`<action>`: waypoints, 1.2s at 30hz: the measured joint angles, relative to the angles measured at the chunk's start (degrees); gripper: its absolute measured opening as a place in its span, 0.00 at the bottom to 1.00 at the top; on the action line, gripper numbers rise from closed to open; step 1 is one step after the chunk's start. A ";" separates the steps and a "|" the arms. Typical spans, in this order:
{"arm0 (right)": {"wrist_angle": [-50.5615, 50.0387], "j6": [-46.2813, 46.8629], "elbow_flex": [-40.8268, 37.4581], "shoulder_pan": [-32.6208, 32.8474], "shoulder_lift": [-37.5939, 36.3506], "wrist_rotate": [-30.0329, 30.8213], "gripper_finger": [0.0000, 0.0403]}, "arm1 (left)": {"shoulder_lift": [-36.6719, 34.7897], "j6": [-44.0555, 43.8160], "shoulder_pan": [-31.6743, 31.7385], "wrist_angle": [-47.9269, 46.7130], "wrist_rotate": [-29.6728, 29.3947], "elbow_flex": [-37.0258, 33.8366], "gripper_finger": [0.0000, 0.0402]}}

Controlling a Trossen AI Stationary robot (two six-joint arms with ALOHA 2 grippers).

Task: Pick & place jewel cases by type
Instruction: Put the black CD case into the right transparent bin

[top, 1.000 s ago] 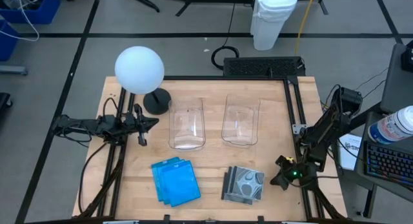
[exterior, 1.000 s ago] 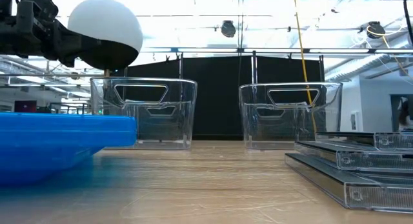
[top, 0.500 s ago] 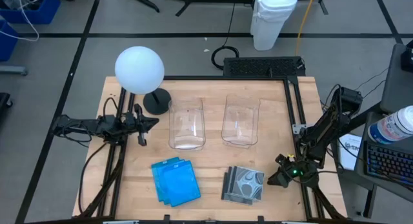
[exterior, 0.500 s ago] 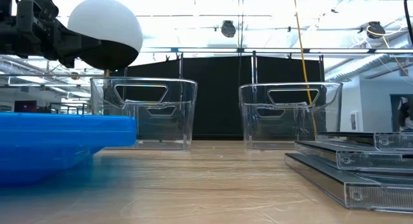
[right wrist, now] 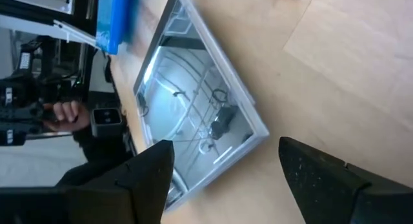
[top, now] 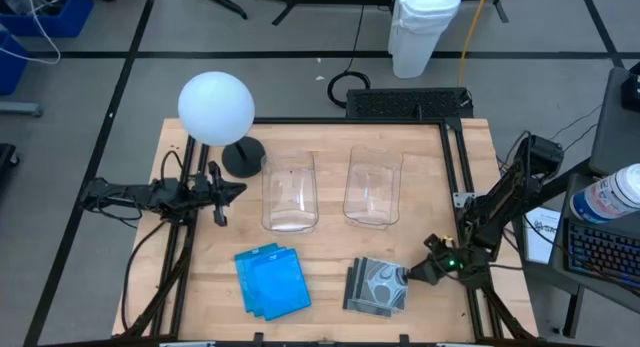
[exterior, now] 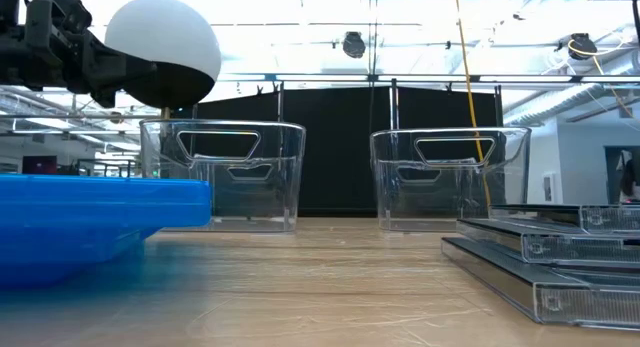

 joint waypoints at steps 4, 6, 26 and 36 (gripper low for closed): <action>-1.07 -0.26 0.00 -1.08 0.01 -1.48 0.67 | 0.00 -1.28 0.01 -0.09 0.08 0.00 0.06; -1.21 -0.26 0.00 -1.14 0.31 -1.63 0.67 | -0.01 -1.38 0.01 -0.30 0.09 0.00 0.06; 0.72 -2.01 -0.04 -2.62 5.15 -0.73 0.66 | -0.02 -1.41 0.00 -0.63 0.07 0.00 0.06; 0.36 -3.68 -0.04 -2.71 5.20 -0.01 0.50 | 0.00 -1.41 -0.01 -0.66 0.04 0.00 0.06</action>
